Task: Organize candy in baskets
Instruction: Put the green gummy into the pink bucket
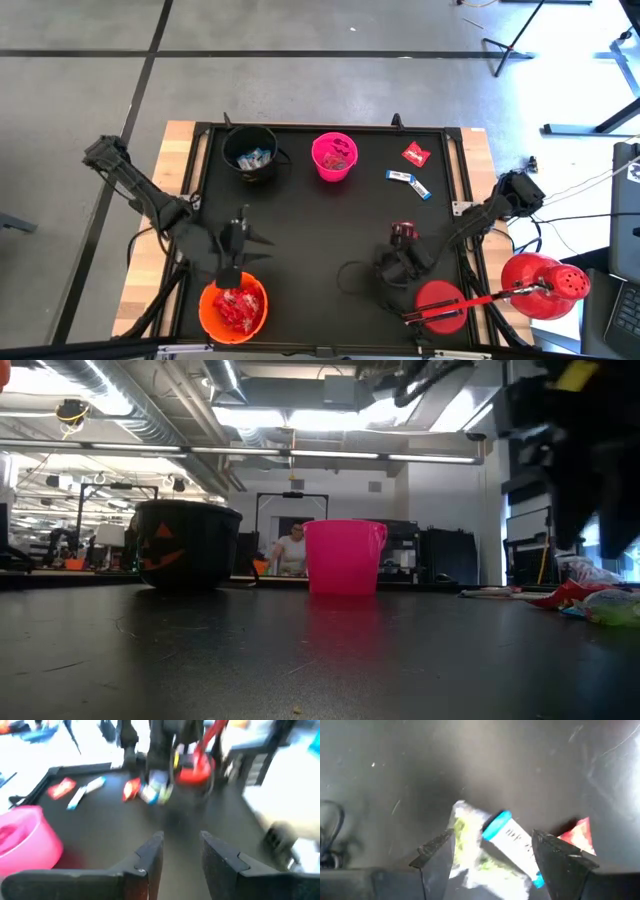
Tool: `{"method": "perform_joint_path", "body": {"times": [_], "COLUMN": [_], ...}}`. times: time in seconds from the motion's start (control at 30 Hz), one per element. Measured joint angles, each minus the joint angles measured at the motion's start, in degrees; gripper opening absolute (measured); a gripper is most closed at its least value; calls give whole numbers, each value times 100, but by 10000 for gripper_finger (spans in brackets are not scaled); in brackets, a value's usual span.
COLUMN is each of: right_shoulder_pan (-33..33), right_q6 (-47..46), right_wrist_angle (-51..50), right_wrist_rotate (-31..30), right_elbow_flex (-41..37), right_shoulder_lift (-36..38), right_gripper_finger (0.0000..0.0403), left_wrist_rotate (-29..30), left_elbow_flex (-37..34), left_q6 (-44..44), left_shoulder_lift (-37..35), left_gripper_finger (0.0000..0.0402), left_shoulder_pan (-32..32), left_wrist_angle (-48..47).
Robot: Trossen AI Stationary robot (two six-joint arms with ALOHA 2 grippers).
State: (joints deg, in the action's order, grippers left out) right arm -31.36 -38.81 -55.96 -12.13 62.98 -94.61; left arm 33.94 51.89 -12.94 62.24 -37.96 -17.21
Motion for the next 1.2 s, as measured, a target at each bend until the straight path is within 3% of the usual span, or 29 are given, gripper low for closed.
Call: {"method": "perform_joint_path", "body": {"times": [0.2, 0.3, 0.53, 0.7, 1.2], "right_shoulder_pan": [-315, -413, -427, -433, -460], "right_q6": [-583, -827, -1057, -1368, -814], "right_wrist_angle": [95, 310, 1548, 1772, 1664], "right_wrist_rotate": [288, 301, 272, 172, 264], "right_elbow_flex": [-314, -461, -1123, -1373, -1041], "right_shoulder_lift": [4, 4, 6, 37, 4], "right_gripper_finger": [262, 262, 262, 250, 53], "left_wrist_rotate": [-513, -485, -280, -168, 16], "left_elbow_flex": [-1731, -2174, -2552, -2559, -2559], "left_q6": [945, 1007, 358, -5, -612], "left_shoulder_lift": [-436, -403, -195, 16, 723], "left_gripper_finger": [115, 115, 115, 115, 115], "left_shoulder_pan": [298, 364, 472, 470, 469], "left_wrist_angle": [4275, 5237, 5426, 5388, 5420]}}
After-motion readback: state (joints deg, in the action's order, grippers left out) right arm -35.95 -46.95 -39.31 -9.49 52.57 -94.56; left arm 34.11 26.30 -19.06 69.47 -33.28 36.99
